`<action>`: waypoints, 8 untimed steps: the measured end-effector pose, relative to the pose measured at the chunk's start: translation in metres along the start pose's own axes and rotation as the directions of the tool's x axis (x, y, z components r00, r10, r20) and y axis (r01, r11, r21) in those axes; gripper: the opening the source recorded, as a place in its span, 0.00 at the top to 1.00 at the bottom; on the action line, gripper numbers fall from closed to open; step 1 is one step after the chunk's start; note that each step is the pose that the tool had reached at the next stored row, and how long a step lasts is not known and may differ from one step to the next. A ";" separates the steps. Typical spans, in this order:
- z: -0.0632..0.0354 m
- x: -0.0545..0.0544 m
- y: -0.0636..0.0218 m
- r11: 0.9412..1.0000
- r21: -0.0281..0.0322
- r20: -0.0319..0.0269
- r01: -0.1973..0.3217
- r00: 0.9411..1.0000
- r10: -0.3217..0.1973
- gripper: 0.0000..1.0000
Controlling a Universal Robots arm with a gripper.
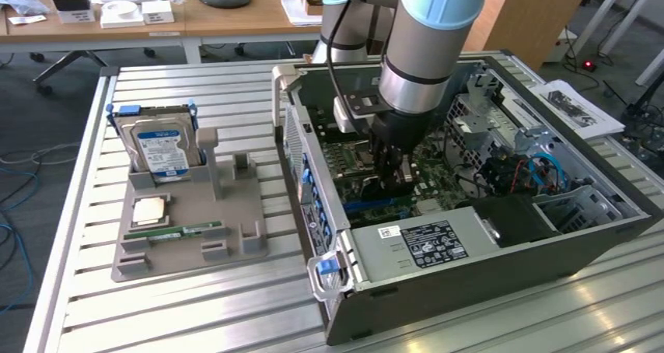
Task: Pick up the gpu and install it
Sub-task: 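Insert the gpu into the slot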
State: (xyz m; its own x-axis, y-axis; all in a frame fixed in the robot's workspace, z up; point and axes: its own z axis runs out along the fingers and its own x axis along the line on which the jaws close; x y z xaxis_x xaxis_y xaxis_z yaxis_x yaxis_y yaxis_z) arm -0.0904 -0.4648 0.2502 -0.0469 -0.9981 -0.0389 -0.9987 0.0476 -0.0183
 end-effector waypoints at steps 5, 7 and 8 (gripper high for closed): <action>0.0005 0.000 0.0001 1.000 0.000 0.000 0.000 1.000 0.000 0.73; 0.0011 0.000 0.0001 1.000 0.000 0.000 0.000 1.000 0.000 0.73; 0.0012 0.000 0.0002 1.000 0.000 0.000 0.000 1.000 0.000 0.73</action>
State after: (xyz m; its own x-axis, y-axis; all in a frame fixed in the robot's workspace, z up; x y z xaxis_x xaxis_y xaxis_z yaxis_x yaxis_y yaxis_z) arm -0.0906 -0.4649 0.2490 -0.0469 -0.9981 -0.0390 -0.9987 0.0476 -0.0182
